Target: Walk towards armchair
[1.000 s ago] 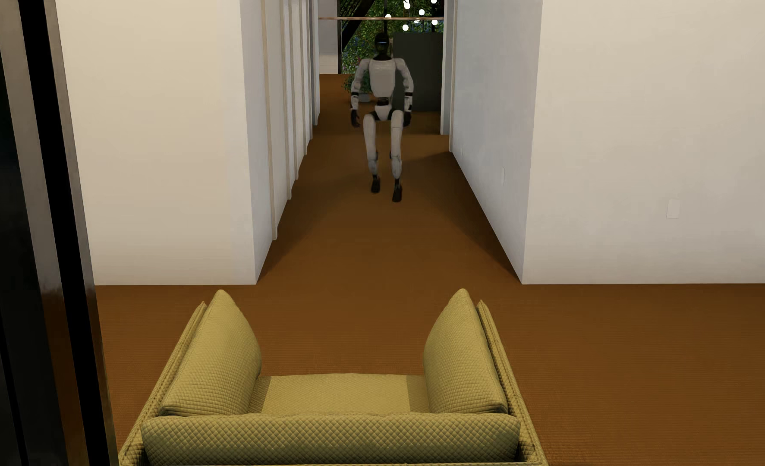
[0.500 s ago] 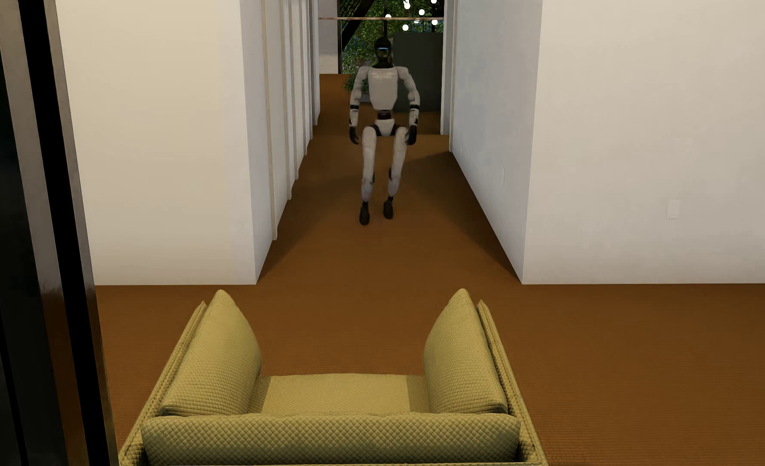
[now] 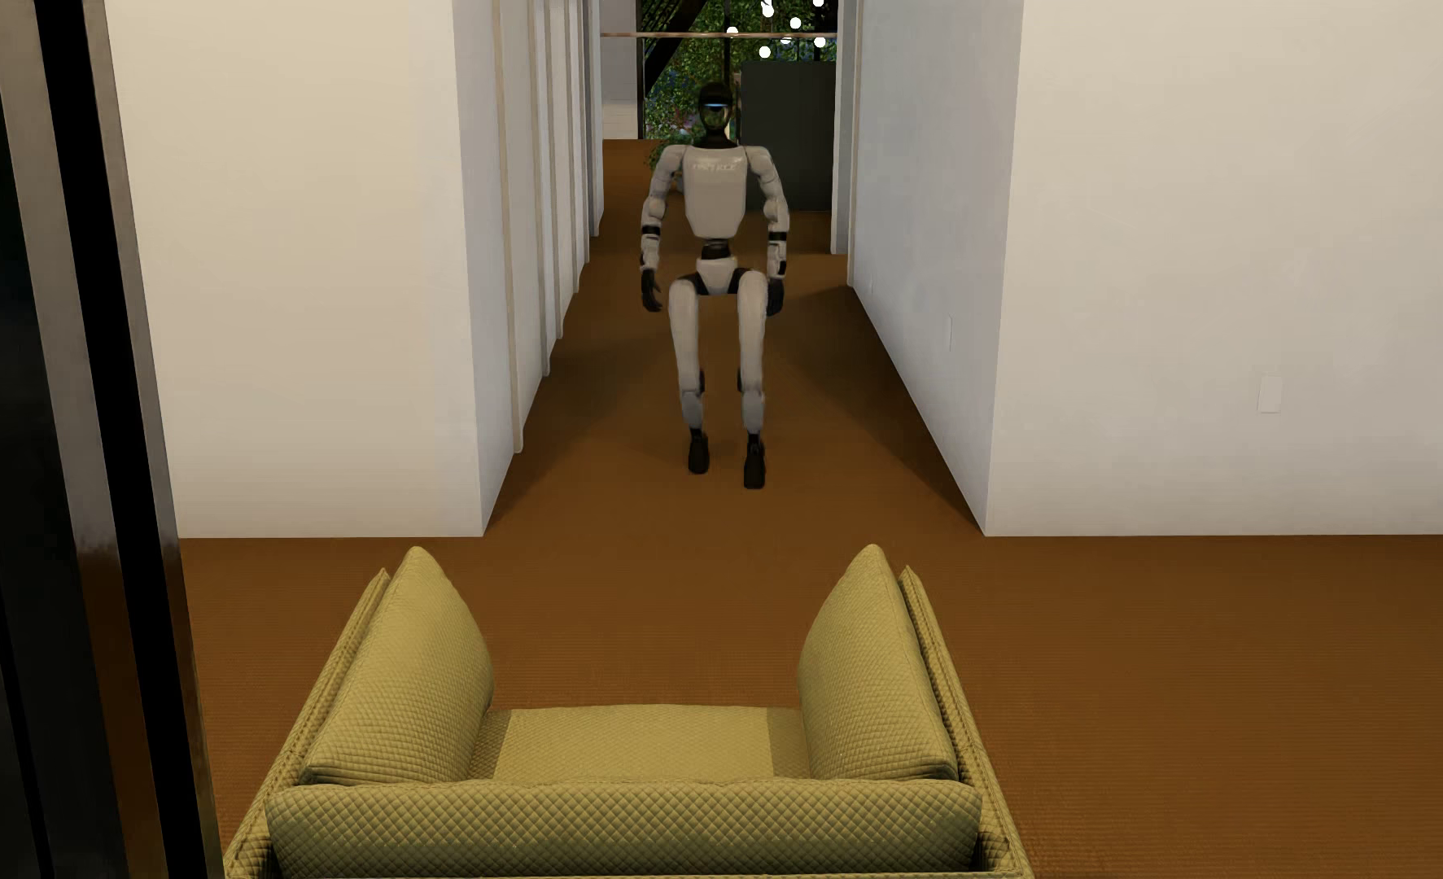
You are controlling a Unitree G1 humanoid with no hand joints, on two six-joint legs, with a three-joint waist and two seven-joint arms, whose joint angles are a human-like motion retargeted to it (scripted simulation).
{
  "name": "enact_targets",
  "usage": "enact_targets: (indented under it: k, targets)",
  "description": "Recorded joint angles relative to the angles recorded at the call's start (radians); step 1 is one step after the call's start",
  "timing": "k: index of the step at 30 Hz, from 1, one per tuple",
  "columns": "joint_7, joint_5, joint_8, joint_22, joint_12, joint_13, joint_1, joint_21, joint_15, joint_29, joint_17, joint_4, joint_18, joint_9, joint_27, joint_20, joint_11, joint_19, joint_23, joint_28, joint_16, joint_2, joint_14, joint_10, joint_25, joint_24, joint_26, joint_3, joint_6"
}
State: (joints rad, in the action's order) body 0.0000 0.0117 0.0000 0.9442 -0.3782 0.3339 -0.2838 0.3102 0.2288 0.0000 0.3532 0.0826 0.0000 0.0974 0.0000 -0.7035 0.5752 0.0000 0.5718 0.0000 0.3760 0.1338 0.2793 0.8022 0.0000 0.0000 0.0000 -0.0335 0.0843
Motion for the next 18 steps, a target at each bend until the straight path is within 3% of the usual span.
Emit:
enact_targets:
  k: [1, 3, 4, 5, 6, 7, 8, 9, 10, 11, 12, 13, 17, 18]
  targets:
    - [0.000, 0.012, 0.000, 0.024, -0.045, -0.037, -0.036, -0.036, 0.023, 0.000, 0.007, -0.007, 0.000, -0.005, 0.000, -0.030, -0.030, 0.000, -0.088, 0.000, 0.003, 0.070, -0.105, -0.185, 0.000, 0.000, 0.000, -0.045, 0.003]
    - [0.000, 0.033, 0.000, 0.035, -0.114, -0.116, -0.112, -0.092, 0.066, 0.000, 0.030, -0.049, 0.000, -0.021, 0.000, -0.075, -0.035, 0.000, -0.199, 0.000, 0.016, 0.156, -0.572, -0.330, 0.000, 0.000, 0.000, -0.137, -0.007]
    - [0.000, 0.053, 0.000, 0.036, -0.140, -0.133, -0.136, -0.126, 0.060, 0.000, 0.037, -0.061, 0.000, -0.021, 0.000, -0.076, -0.026, 0.000, -0.230, 0.000, 0.023, 0.202, -0.637, -0.319, 0.000, 0.000, 0.000, -0.182, -0.007]
    - [0.000, 0.069, 0.000, 0.048, -0.159, -0.129, -0.155, -0.153, 0.015, 0.000, 0.038, -0.057, 0.000, -0.020, 0.000, -0.093, -0.003, 0.000, -0.235, 0.000, 0.030, 0.247, -0.546, -0.310, 0.000, 0.000, 0.000, -0.217, -0.007]
    - [0.000, 0.096, 0.000, 0.060, -0.179, -0.110, -0.173, -0.170, -0.079, 0.000, 0.033, -0.019, 0.000, -0.035, 0.000, -0.084, 0.054, 0.000, -0.219, 0.000, 0.030, 0.268, -0.359, -0.284, 0.000, 0.000, 0.000, -0.222, 0.009]
    - [0.000, 0.135, 0.000, 0.075, -0.189, -0.087, -0.186, -0.168, -0.221, 0.000, 0.025, 0.021, 0.000, -0.050, 0.000, -0.065, 0.177, 0.000, -0.180, 0.000, 0.024, 0.235, -0.168, -0.234, 0.000, 0.000, 0.000, -0.220, 0.030]
    - [0.000, 0.167, 0.000, 0.091, -0.180, -0.069, -0.178, -0.139, -0.359, 0.000, 0.009, 0.068, 0.000, -0.049, 0.000, -0.069, 0.347, 0.000, -0.109, 0.000, 0.021, 0.179, -0.081, -0.157, 0.000, 0.000, 0.000, -0.194, 0.055]
    - [0.000, 0.185, 0.000, 0.097, -0.151, -0.058, -0.123, -0.094, -0.404, 0.000, -0.004, 0.110, 0.000, -0.030, 0.000, -0.057, 0.528, 0.000, -0.017, 0.000, 0.018, 0.103, -0.080, -0.116, 0.000, 0.000, 0.000, -0.170, 0.067]
    - [0.000, 0.197, 0.000, 0.089, -0.098, -0.066, -0.052, -0.030, -0.322, 0.000, -0.010, 0.150, 0.000, -0.009, 0.000, -0.038, 0.703, 0.000, 0.084, 0.000, 0.013, -0.010, -0.112, -0.123, 0.000, 0.000, 0.000, -0.136, 0.075]
    - [0.000, 0.185, 0.000, 0.051, -0.046, -0.066, 0.052, 0.042, -0.169, 0.000, -0.017, 0.168, 0.000, 0.004, 0.000, -0.025, 0.801, 0.000, 0.183, 0.000, 0.013, -0.106, -0.176, -0.163, 0.000, 0.000, 0.000, -0.085, 0.068]
    - [0.000, 0.155, 0.000, -0.010, -0.003, -0.043, 0.160, 0.095, -0.044, 0.000, -0.018, 0.163, 0.000, 0.004, 0.000, 0.009, 0.817, 0.000, 0.258, 0.000, 0.017, -0.191, -0.247, -0.213, 0.000, 0.000, 0.000, -0.020, 0.047]
    - [0.000, 0.120, 0.000, -0.064, 0.049, -0.005, 0.256, 0.122, 0.012, 0.000, -0.014, 0.136, 0.000, 0.003, 0.000, 0.037, 0.758, 0.000, 0.307, 0.000, 0.016, -0.262, -0.319, -0.256, 0.000, 0.000, 0.000, 0.055, 0.017]
    - [0.000, 0.123, 0.000, -0.317, 0.259, 0.136, 0.486, 0.154, -0.082, 0.000, 0.010, 0.060, 0.000, -0.028, 0.000, 0.226, 0.055, 0.000, 0.411, 0.000, 0.034, -0.427, -0.546, -0.371, 0.000, 0.000, 0.000, 0.288, -0.035]
    - [0.000, 0.132, 0.000, -0.365, 0.307, 0.161, 0.514, 0.161, -0.249, 0.000, 0.011, 0.052, 0.000, -0.044, 0.000, 0.266, -0.171, 0.000, 0.422, 0.000, 0.041, -0.456, -0.596, -0.373, 0.000, 0.000, 0.000, 0.301, -0.034]
